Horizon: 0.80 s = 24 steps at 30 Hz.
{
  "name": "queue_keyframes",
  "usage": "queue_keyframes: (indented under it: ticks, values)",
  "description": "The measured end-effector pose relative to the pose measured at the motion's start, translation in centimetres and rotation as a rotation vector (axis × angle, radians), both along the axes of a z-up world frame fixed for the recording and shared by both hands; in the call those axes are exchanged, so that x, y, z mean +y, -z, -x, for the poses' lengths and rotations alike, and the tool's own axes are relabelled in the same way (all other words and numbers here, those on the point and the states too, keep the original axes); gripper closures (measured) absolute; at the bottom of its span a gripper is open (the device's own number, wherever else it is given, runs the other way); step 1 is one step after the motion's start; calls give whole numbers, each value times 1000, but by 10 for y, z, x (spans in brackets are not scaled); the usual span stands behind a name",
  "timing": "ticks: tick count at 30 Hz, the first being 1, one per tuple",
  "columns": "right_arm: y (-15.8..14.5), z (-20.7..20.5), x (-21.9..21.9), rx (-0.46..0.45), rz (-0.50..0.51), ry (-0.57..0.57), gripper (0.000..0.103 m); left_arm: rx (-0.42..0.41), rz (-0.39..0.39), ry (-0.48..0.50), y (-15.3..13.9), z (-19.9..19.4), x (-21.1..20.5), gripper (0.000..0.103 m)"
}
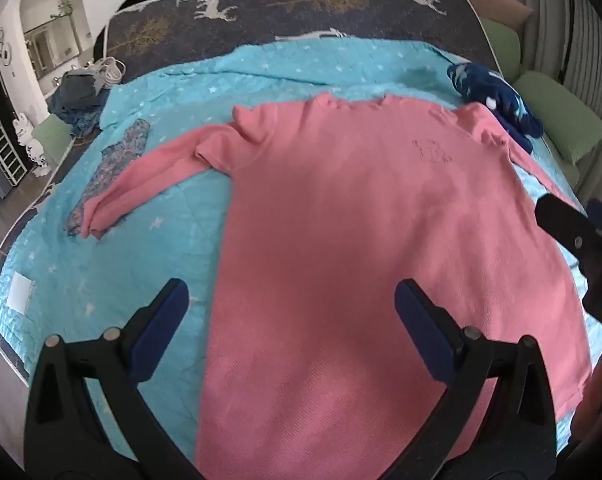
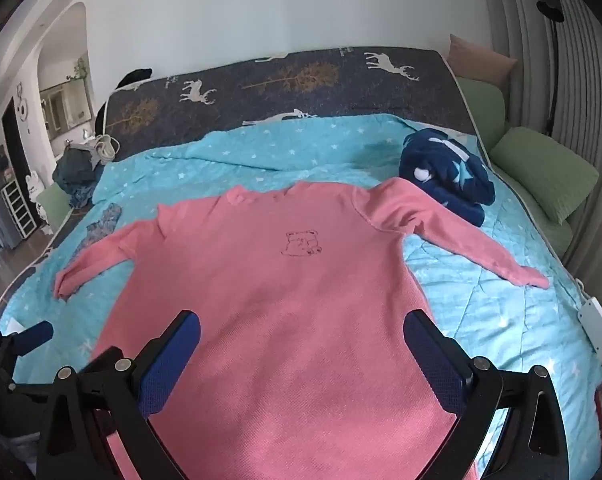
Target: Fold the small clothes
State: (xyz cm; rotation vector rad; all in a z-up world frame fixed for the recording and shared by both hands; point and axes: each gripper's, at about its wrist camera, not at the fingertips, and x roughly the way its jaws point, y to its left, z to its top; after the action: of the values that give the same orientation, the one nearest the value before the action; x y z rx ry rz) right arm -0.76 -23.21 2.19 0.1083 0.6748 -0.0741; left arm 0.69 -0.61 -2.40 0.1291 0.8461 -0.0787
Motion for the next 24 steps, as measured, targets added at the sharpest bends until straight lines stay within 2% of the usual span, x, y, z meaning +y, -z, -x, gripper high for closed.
queue_keyframes:
  ticks: [7, 11, 24]
  values:
    - [-1, 2, 5, 11, 9, -30, 0, 1, 21, 1, 0, 3, 1, 1]
    - [1, 1, 5, 32, 20, -12, 0, 3, 22, 0, 1, 2, -1, 1]
    - [-2, 8, 0, -5, 2, 0, 0, -10, 19, 23, -3, 6, -6, 1]
